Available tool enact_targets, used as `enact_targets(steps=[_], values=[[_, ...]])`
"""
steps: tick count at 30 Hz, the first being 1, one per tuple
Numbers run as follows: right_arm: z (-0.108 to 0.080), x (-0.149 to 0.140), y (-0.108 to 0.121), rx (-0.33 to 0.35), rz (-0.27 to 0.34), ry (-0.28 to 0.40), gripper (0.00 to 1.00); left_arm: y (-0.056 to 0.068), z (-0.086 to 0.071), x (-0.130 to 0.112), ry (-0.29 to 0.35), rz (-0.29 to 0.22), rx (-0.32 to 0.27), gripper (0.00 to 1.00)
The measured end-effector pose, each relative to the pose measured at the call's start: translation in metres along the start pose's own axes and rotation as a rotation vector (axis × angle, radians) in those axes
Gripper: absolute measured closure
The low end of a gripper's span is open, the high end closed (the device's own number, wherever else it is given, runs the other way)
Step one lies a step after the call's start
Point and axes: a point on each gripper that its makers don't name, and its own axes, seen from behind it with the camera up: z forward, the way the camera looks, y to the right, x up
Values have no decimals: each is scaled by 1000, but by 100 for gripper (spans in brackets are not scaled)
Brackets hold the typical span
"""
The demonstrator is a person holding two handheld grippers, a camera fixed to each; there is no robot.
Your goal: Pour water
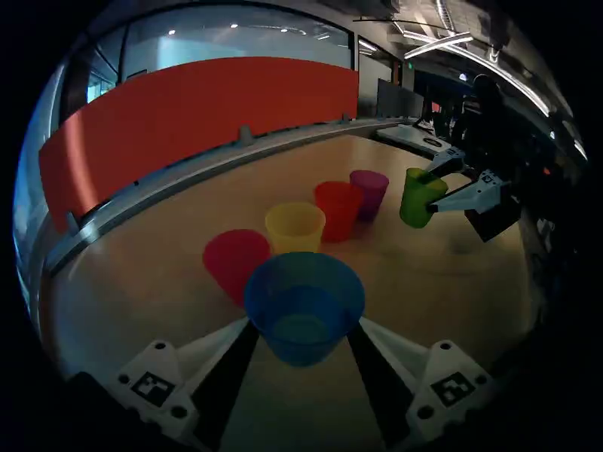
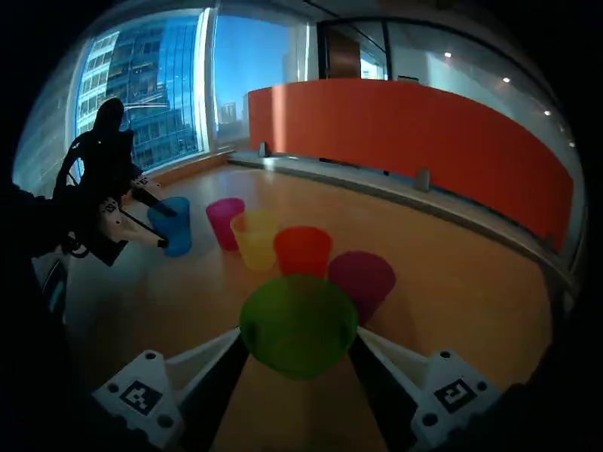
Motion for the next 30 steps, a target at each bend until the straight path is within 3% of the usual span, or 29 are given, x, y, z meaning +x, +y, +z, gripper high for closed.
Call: enact_targets(steps=[20,30], values=[[-46,44,-38,-14,-61,133,11,16,-68,46,160,3,46,20],[-60,64,-55,-12,-71,209,11,24,-89,60,230,-7,59,20]])
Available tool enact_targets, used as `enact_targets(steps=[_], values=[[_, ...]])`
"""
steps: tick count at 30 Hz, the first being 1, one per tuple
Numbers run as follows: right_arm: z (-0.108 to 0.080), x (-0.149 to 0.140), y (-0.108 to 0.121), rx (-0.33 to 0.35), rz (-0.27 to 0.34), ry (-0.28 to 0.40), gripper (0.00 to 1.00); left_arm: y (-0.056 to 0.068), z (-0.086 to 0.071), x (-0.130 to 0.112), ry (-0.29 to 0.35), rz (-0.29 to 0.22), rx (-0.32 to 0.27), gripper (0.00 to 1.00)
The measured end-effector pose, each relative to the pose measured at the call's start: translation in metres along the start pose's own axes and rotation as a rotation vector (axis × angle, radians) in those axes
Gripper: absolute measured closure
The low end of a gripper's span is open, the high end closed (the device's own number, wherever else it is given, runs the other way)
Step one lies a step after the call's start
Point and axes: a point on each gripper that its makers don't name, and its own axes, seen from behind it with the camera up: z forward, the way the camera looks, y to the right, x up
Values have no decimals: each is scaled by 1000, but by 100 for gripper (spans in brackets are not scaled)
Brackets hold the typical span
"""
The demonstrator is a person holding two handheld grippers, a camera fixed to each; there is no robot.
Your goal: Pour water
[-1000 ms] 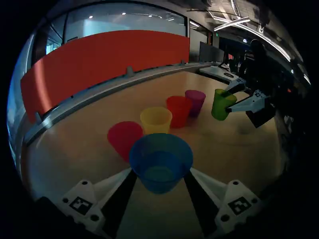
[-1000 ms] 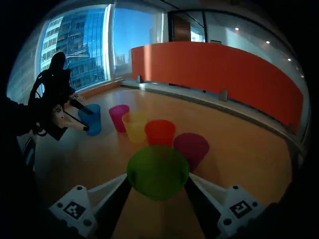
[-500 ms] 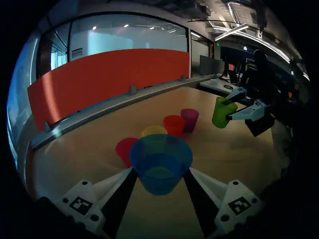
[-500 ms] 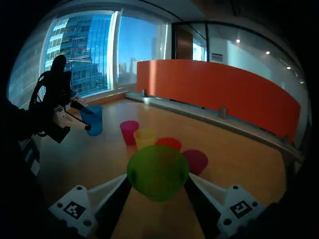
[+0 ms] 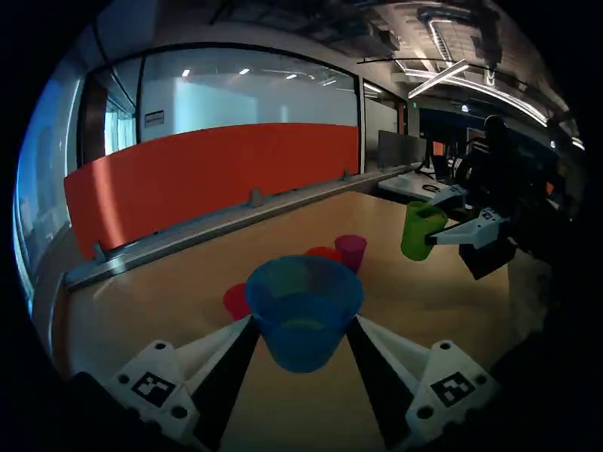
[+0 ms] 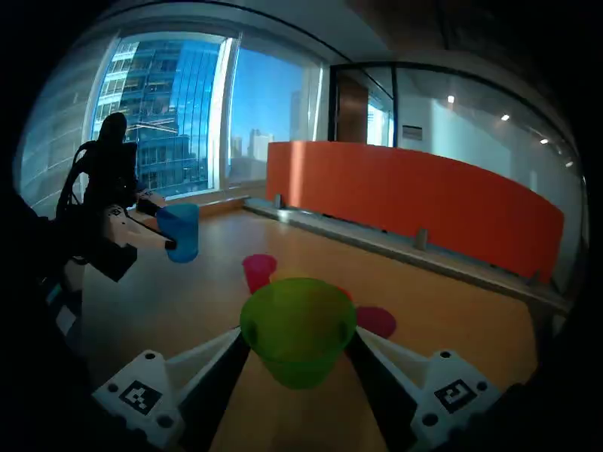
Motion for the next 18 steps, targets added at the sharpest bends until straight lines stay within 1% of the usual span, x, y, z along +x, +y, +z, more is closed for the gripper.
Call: enact_targets(steps=[8,18], values=[[-6,16,-5,-3,2,58,11,5,-6,13,58,-25,-2,20],[-8,36,-11,-7,1,125,11,7,-13,21,100,-42,2,20]])
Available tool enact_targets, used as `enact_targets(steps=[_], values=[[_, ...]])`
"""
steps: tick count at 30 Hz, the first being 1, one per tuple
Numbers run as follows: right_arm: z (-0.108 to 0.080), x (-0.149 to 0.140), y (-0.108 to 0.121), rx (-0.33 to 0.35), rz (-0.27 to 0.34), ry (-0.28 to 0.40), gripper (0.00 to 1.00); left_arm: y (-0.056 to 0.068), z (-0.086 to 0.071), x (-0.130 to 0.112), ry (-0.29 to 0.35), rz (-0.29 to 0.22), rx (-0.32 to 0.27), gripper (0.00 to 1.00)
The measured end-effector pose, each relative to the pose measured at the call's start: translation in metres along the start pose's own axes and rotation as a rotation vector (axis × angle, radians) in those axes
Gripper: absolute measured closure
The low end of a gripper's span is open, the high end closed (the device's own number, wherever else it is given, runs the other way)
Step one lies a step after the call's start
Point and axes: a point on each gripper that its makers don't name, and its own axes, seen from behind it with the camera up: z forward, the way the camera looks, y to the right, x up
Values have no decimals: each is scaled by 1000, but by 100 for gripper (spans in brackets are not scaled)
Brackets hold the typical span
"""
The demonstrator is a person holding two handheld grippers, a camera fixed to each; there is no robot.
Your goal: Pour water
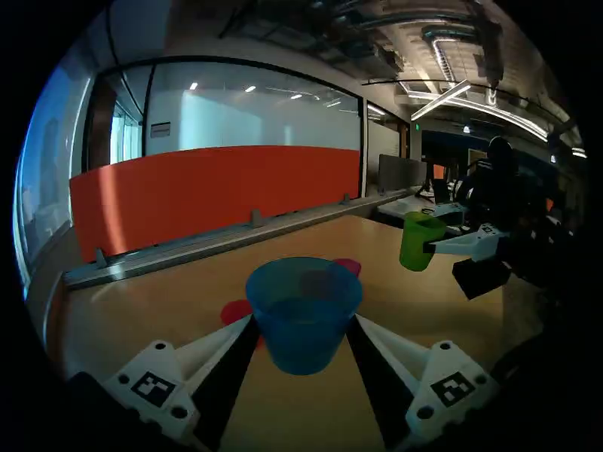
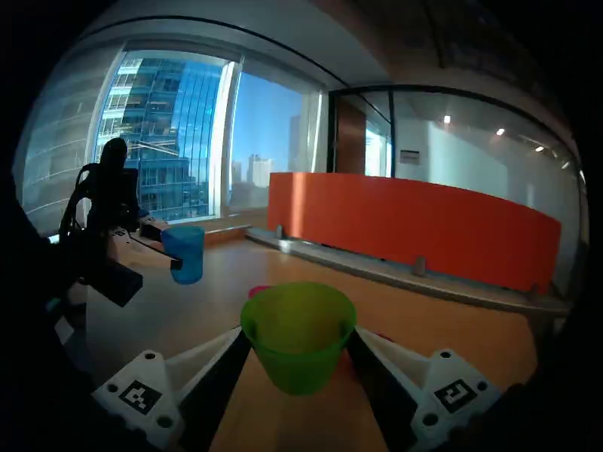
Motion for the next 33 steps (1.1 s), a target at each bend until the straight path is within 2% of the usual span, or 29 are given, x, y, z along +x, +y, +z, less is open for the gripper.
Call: enact_targets(steps=[18,33], values=[[5,23,-9,0,1,71,11,3,-10,13,64,-32,-4,20],[6,30,-9,1,8,84,11,4,-11,15,69,-27,-9,20]])
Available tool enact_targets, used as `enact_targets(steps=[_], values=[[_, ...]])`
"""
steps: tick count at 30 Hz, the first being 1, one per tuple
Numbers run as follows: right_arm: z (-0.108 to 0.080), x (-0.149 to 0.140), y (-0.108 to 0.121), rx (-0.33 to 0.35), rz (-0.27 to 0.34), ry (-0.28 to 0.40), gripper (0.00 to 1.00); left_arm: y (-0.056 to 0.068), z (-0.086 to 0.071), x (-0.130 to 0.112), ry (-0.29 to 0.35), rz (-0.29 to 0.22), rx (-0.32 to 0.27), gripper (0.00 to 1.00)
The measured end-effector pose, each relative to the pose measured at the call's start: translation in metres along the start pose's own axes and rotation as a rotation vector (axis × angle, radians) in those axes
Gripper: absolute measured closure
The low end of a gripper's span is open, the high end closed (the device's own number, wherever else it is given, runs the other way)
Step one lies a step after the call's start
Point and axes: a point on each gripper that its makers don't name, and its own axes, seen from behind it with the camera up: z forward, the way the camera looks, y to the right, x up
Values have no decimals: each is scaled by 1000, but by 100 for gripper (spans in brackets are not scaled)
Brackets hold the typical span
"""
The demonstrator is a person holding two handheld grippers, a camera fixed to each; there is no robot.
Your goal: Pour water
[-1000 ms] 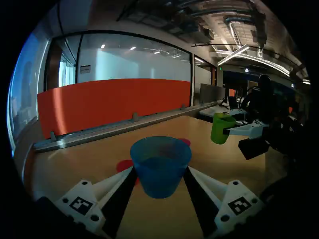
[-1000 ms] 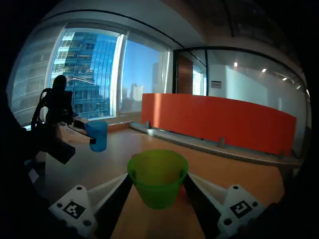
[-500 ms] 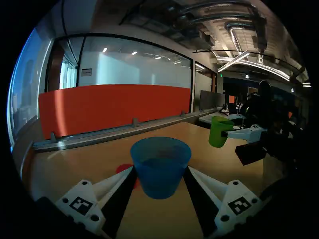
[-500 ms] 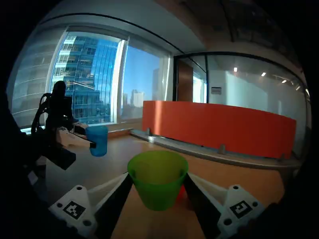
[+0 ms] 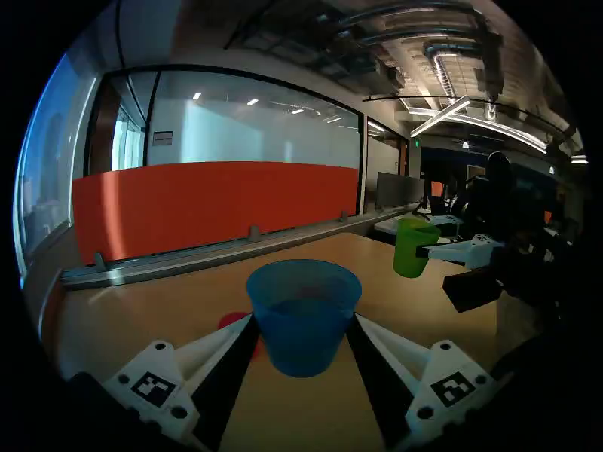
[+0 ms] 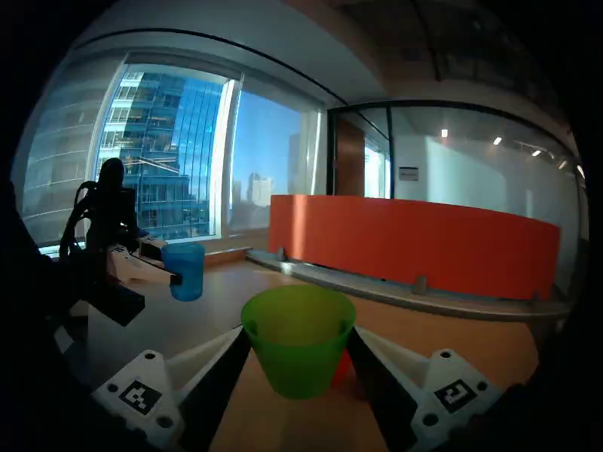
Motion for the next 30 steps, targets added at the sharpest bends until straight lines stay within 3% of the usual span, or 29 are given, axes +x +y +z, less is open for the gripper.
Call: enact_targets(steps=[30], values=[[3,3,2,19,6,7,11,-2,5,4,2,19,0,20]])
